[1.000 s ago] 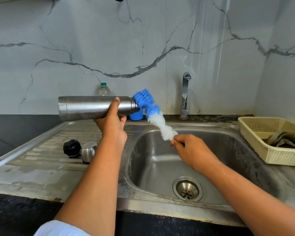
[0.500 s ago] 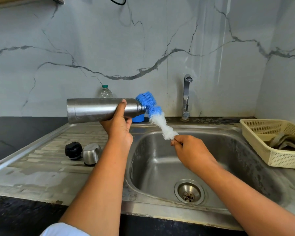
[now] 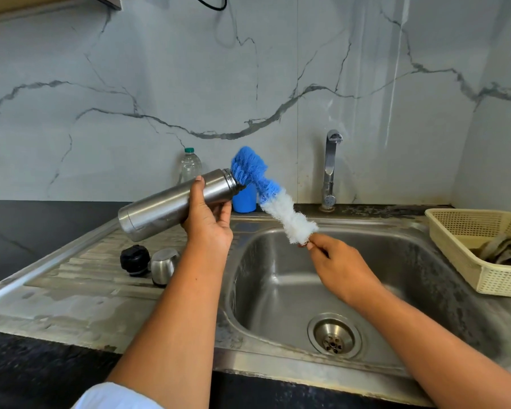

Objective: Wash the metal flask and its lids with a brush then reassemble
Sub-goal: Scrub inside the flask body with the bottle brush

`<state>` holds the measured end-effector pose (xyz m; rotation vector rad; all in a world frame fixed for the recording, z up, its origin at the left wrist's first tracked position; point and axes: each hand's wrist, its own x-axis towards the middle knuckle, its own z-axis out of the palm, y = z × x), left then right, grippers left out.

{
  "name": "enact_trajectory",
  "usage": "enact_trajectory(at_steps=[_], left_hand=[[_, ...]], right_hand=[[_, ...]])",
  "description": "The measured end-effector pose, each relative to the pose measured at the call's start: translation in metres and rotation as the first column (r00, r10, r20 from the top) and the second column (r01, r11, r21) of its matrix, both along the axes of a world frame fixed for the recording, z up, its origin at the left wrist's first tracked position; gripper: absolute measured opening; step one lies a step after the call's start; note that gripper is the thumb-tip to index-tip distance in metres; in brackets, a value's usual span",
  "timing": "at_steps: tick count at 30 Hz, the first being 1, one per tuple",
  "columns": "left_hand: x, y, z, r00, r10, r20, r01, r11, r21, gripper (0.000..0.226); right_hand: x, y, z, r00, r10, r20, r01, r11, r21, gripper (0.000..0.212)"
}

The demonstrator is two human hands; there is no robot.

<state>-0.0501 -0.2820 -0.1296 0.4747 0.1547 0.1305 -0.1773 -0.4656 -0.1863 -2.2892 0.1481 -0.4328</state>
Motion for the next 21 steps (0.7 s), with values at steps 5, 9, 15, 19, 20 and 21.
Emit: enact_trajectory(at_steps=[5, 9, 15, 19, 20, 21], left_hand=[[-0.005, -0.005, 0.002, 0.998, -0.062, -0.032, 0.063, 0.997, 0.037, 0.066], [-0.004, 0.004, 0.003, 0.995, -0.092, -0.029, 0.092, 0.996, 0.02, 0.062], [-0.007, 0.005, 0.007, 0.993, -0.11, -0.031, 0.111, 0.994, 0.013, 0.062], [-0.005, 0.01, 0.005, 0.993, -0.109, -0.038, 0.107, 0.993, -0.042, 0.065], [-0.004, 0.011, 0.005, 0.993, -0.107, -0.04, 0.104, 0.993, -0.059, 0.066], [-0.004, 0.011, 0.006, 0.994, -0.105, -0.041, 0.102, 0.992, -0.07, 0.068]], right_hand=[[0.007, -0.01, -0.006, 0.999, -0.025, -0.026, 0.027, 0.995, 0.097, 0.017], [0.01, -0.021, -0.013, 0.988, -0.006, -0.152, 0.016, 0.997, 0.069, 0.013], [0.009, -0.021, -0.01, 0.985, 0.047, -0.169, -0.028, 0.993, 0.114, 0.017], [0.009, -0.026, -0.011, 0.986, 0.037, -0.161, -0.017, 0.993, 0.119, 0.018], [0.009, -0.027, -0.012, 0.987, 0.028, -0.156, -0.008, 0.992, 0.126, 0.018], [0.009, -0.028, -0.011, 0.99, 0.013, -0.143, 0.008, 0.99, 0.143, 0.018]])
